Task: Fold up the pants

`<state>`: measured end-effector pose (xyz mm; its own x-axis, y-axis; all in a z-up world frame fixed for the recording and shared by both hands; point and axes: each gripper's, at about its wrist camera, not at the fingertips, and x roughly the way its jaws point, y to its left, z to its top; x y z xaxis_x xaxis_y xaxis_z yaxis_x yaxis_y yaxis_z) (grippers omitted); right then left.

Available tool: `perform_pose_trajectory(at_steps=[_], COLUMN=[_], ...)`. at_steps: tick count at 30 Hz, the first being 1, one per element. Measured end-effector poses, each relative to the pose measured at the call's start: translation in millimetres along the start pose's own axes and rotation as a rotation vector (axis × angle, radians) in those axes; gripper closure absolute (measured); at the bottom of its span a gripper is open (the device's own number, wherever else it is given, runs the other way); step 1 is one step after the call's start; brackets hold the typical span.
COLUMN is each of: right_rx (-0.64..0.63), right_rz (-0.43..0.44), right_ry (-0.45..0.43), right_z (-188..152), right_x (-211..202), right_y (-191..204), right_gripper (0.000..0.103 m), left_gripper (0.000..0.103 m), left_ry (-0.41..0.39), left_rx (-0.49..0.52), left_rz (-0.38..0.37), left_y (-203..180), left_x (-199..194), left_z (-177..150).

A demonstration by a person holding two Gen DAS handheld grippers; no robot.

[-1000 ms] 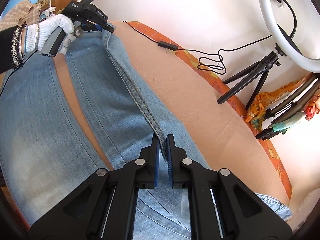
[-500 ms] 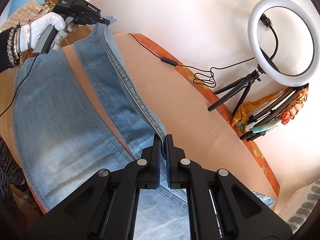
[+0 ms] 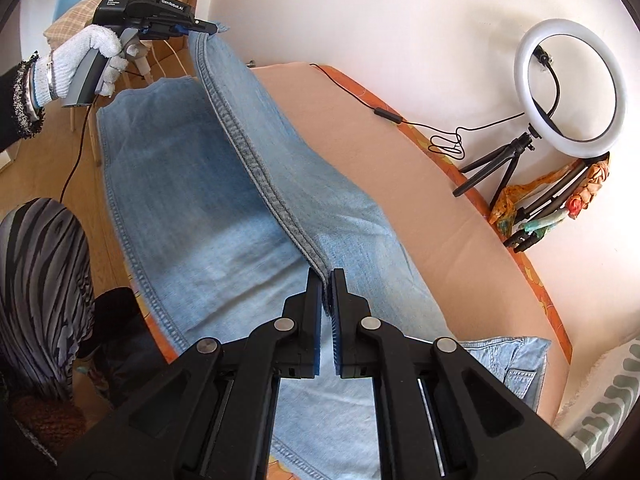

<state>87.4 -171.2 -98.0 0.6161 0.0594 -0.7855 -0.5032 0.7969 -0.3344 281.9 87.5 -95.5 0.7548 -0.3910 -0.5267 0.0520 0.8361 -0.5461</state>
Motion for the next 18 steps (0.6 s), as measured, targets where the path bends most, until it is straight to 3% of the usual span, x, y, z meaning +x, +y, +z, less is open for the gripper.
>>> perform_pose_trajectory(at_steps=[10, 15, 18], right_rx=[-0.041, -0.022, -0.015], right_rz=[0.047, 0.072, 0.081], right_ry=[0.101, 0.148, 0.172], right_z=[-39.1, -54.0, -59.8], right_x=[16.1, 27.2, 33.0], right_y=[51.7, 56.3, 59.2], right_gripper=[0.098, 0.098, 0.098], left_gripper=[0.095, 0.095, 0.095], left_ry=[0.045, 0.05, 0.06], left_rx=[-0.065, -0.105, -0.115], left_rz=[0.043, 0.004, 0.018], left_y=[49.5, 66.4, 71.9], left_x=[-31.7, -43.6, -48.4], left_z=[-75.3, -88.7, -91.2])
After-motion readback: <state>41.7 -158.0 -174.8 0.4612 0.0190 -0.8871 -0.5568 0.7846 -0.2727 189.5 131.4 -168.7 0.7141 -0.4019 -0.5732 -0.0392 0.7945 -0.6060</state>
